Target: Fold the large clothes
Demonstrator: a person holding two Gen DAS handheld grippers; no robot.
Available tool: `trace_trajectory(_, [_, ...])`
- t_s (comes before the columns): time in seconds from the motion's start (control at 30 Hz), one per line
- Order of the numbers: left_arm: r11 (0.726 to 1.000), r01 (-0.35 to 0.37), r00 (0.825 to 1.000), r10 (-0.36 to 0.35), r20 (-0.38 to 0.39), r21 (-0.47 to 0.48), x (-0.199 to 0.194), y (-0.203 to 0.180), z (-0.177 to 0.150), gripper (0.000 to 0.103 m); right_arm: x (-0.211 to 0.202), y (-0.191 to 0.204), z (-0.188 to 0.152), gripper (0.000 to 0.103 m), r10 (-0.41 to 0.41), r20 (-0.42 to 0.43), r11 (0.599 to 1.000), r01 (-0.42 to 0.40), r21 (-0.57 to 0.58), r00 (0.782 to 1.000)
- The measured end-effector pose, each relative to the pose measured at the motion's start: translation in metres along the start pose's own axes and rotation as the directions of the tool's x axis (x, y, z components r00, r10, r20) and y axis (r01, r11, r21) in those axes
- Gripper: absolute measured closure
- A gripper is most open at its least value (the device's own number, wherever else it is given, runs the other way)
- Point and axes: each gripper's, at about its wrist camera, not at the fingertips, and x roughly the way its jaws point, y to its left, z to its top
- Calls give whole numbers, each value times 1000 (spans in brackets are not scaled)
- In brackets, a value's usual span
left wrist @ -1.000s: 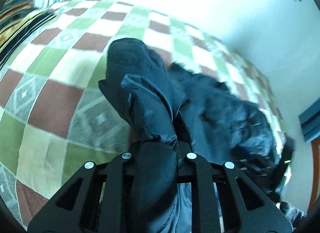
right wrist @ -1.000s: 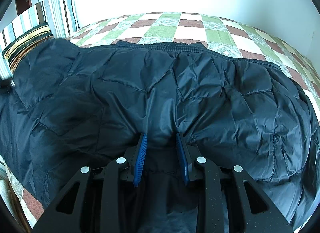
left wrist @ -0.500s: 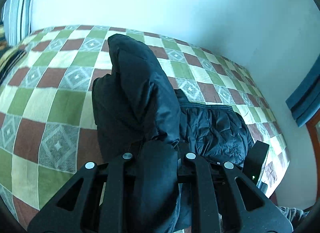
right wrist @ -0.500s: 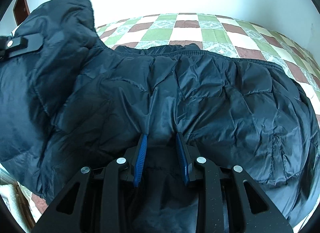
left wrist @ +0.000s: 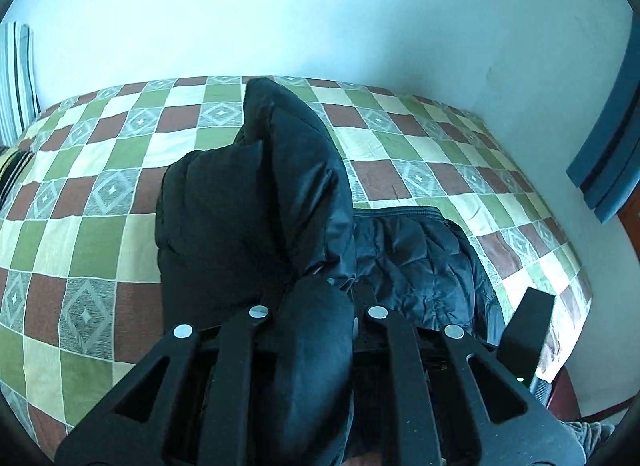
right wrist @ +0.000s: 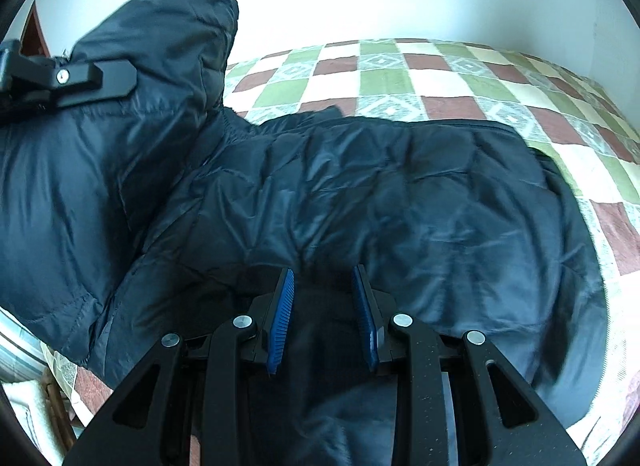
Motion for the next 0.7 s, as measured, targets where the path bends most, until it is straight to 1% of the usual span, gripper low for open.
trace_trajectory(0.1, [1000,-8,1000,9,-5,24,10,-22,-3,90,-10,-14,-2,72,-6,12,1000,6,25,1000])
trace_trajectory(0.23, [998,2,1000,-1,-20,61,26,-49,-7,93,-22,-38,0,72,-17,25,998,15,63,1000])
trace_trajectory(0.27, [997,27,999,-25,-33,71,31,-57,-8,94,-26,-40,-3,72,-22,27,997,20,68,999])
trace_trajectory(0.3, [996,35,998,-31,-50,81,40,-66,-11,94,-29,-47,-3,72,-30,31,997,28,77,999])
trace_trajectory(0.4, [991,-4,998,13,-66,131,59,-84,-21,94,-37,-66,-5,72,-46,34,993,42,113,998])
trace_trajectory(0.47, [994,-3,995,14,-96,113,76,-85,-29,94,-40,-77,-8,72,-56,26,991,52,124,998])
trace_trajectory(0.57, [995,-7,993,19,-120,96,90,-84,-37,94,-41,-90,-11,72,-70,20,988,67,138,997])
trace_trajectory(0.7, [992,-41,993,54,-109,117,97,-91,-47,94,-44,-103,-10,72,-76,23,984,72,165,997])
